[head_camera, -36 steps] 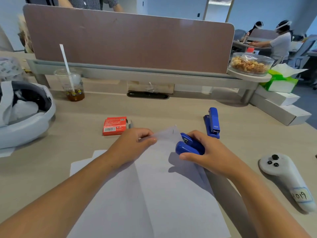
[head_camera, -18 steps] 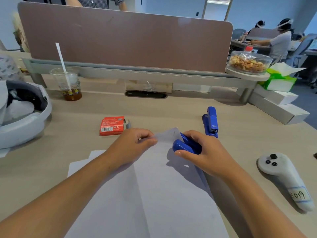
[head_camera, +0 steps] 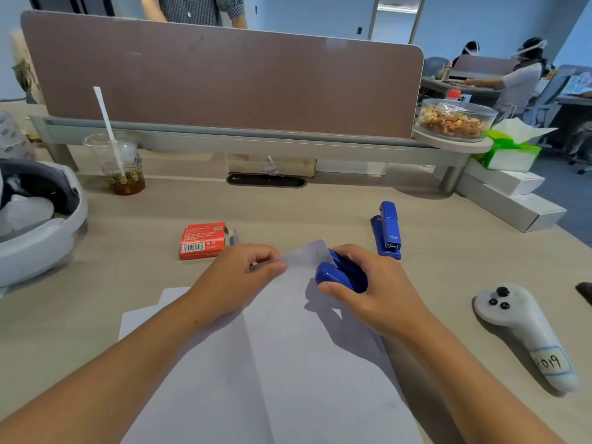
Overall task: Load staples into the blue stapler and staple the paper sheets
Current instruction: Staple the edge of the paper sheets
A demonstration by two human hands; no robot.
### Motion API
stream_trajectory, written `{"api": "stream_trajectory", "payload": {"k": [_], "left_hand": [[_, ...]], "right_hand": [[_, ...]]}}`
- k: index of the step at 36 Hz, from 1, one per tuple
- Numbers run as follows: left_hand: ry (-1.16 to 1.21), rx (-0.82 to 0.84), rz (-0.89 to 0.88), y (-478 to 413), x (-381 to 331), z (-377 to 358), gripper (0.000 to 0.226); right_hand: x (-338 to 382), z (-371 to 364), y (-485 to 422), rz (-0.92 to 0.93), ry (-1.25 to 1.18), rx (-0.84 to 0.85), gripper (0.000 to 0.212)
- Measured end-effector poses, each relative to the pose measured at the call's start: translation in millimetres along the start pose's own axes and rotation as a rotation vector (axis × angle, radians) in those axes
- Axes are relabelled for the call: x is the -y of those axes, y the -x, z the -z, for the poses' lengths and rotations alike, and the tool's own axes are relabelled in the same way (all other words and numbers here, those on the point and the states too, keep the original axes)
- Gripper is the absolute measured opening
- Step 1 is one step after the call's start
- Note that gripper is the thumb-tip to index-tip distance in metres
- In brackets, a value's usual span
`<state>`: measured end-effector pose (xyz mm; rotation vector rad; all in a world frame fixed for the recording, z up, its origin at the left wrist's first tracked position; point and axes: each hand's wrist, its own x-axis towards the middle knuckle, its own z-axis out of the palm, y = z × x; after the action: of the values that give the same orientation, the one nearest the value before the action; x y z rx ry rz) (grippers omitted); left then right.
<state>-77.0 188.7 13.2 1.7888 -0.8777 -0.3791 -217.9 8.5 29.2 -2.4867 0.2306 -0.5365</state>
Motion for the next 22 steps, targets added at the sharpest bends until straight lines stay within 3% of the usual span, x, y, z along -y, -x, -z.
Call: {"api": "stream_trajectory", "payload": {"k": [10, 16, 19, 22], "left_hand": [[0.056, 0.06, 0.024, 3.7, -7.2, -1.0, 0.014], [-0.056, 0.042, 0.004, 3.6, -7.2, -1.2, 0.011], [0.075, 0.106, 0.017, 9.4, -21.1, -3.5, 0.031], [0.073, 0.091, -0.006, 8.1, -28.1, -4.6, 0.036]], "right_hand": [[4.1, -1.6, 1.0, 0.047, 0.034, -0.023, 0.03], [3.0, -4.4, 1.7, 0.057, 0.061, -0.04, 0.033], [4.6, -4.6, 1.3, 0.085, 0.059, -0.013, 0.037], [6.1, -6.1, 0.0, 0.107, 0.049, 0.016, 0.039]]}}
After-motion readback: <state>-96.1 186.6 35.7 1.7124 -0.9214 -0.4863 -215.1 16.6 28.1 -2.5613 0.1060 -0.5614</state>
